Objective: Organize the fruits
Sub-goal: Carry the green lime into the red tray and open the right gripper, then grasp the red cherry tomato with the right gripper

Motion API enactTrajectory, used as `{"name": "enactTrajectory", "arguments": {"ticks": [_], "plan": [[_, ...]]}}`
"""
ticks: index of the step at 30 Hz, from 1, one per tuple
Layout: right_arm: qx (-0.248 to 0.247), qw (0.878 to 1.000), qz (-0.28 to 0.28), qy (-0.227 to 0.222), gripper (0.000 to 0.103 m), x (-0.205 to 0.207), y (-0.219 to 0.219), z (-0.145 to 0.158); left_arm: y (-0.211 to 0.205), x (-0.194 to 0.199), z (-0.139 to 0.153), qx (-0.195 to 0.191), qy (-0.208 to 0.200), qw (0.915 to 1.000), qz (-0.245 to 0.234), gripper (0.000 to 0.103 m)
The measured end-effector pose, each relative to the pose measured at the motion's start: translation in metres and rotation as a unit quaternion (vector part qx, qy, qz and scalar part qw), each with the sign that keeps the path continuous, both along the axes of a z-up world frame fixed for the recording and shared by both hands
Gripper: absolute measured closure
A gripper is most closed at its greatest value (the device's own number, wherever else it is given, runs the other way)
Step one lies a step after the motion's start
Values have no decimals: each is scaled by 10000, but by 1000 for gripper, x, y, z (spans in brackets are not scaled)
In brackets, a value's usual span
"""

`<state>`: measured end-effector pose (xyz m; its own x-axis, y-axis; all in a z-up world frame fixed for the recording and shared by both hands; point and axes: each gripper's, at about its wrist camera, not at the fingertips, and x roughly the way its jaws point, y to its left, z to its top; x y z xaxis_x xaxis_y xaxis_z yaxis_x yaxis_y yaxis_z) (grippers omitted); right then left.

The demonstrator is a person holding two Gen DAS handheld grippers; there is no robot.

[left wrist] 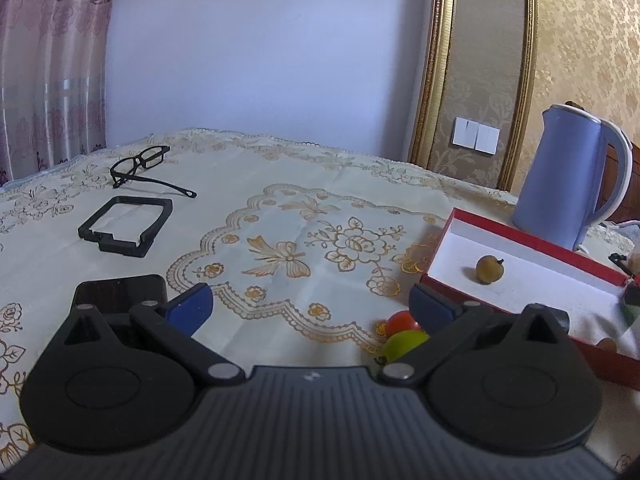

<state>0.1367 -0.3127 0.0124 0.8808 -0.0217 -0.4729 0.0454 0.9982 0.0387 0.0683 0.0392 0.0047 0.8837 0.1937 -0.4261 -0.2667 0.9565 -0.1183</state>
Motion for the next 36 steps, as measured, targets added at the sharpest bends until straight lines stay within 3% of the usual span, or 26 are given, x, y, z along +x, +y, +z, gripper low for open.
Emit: {"name": "enactTrajectory", "arguments": {"ticks": [3, 6, 10, 14, 22, 29, 36], "plan": [[164, 9996, 198, -92, 64, -20, 3, -2, 1, 0, 0, -33, 3, 10000, 14, 0], [308, 9956, 844, -258, 64, -56, 20, 0, 1, 1, -1, -33, 26, 10000, 25, 0], [191, 9854, 1652, -375, 64, -96, 52, 0, 4, 1, -1, -81, 21, 9999, 92, 0], [-69, 9769, 2126, -205, 64, -103, 80, -6, 8, 1, -2, -180, 60, 9997, 139, 0], [-401, 9662, 2544, 78, 64, -94, 106, -19, 10, 2, -3, -227, 121, 9994, 230, 0], [-335, 9611, 2730, 253, 64, -80, 114, -22, 8, 2, -3, -174, 134, 9994, 250, 0], [-365, 9634, 2633, 347, 68, -73, 116, -25, 8, 3, -3, -136, 187, 9993, 308, 0]]}}
